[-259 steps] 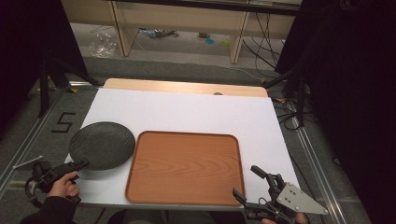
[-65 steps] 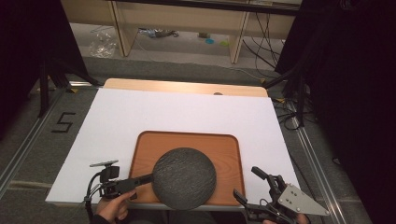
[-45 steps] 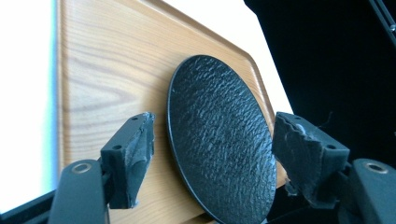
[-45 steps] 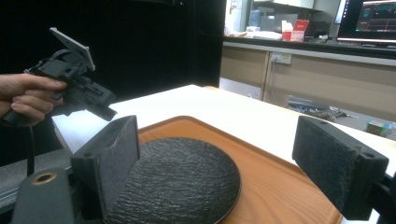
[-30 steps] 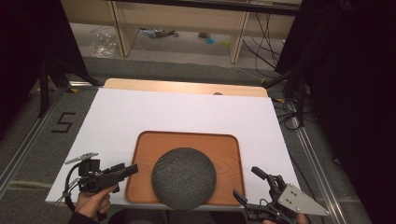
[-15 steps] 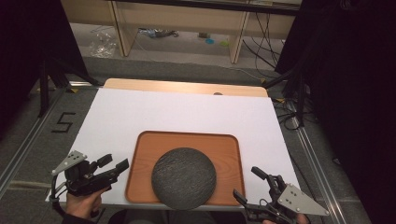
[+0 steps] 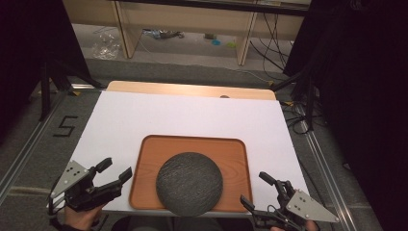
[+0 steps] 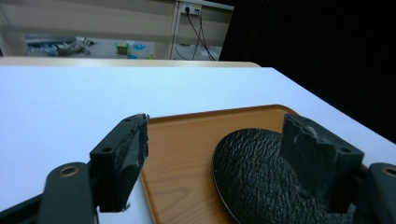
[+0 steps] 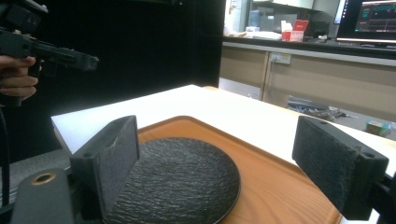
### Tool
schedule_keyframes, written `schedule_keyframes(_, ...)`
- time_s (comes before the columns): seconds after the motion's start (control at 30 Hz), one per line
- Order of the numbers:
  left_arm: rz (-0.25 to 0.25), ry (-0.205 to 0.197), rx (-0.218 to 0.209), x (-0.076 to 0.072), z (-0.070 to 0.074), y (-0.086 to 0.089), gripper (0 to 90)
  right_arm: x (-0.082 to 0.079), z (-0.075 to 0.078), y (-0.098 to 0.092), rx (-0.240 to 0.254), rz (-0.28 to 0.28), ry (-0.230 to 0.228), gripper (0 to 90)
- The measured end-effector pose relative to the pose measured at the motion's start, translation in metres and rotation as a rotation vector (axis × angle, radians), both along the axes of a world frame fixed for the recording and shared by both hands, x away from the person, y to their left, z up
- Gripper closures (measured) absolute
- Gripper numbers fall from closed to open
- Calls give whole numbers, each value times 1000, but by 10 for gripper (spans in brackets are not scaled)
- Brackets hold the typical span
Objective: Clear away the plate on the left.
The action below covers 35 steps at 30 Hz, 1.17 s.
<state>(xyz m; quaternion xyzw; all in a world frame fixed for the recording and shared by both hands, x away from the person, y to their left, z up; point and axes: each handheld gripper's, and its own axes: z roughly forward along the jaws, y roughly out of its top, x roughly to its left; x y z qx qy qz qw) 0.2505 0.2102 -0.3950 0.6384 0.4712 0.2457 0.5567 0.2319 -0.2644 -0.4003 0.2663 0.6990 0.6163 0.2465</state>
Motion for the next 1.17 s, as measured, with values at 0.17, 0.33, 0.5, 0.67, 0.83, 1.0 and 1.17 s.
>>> schedule_keyframes(0.17, 3, -2, -6, -7, 0, 1, 218, 0, -1, 1, 4, -4, -7, 157)
schedule_keyframes(0.33, -2, -1, 16, -13, 0, 0, 212, 0, 0, 1, -4, -17, 3, 157)
schedule_keyframes(0.5, -28, 6, 58, -23, -1, -5, 206, 0, 0, -1, -9, -24, 14, 157)
schedule_keyframes(0.67, -52, 13, 63, -29, -1, -8, 202, 1, 0, -1, -5, -22, -4, 156)
schedule_keyframes(0.83, -40, 19, 57, -27, -2, -7, 202, 1, 0, -1, -5, -23, -1, 156)
schedule_keyframes(1.0, -34, 29, 60, -25, -2, -7, 202, 1, -1, 0, 8, -32, 7, 156)
schedule_keyframes(1.17, -35, 40, 61, -24, -3, -7, 193, 2, 0, -1, 5, -19, 8, 156)
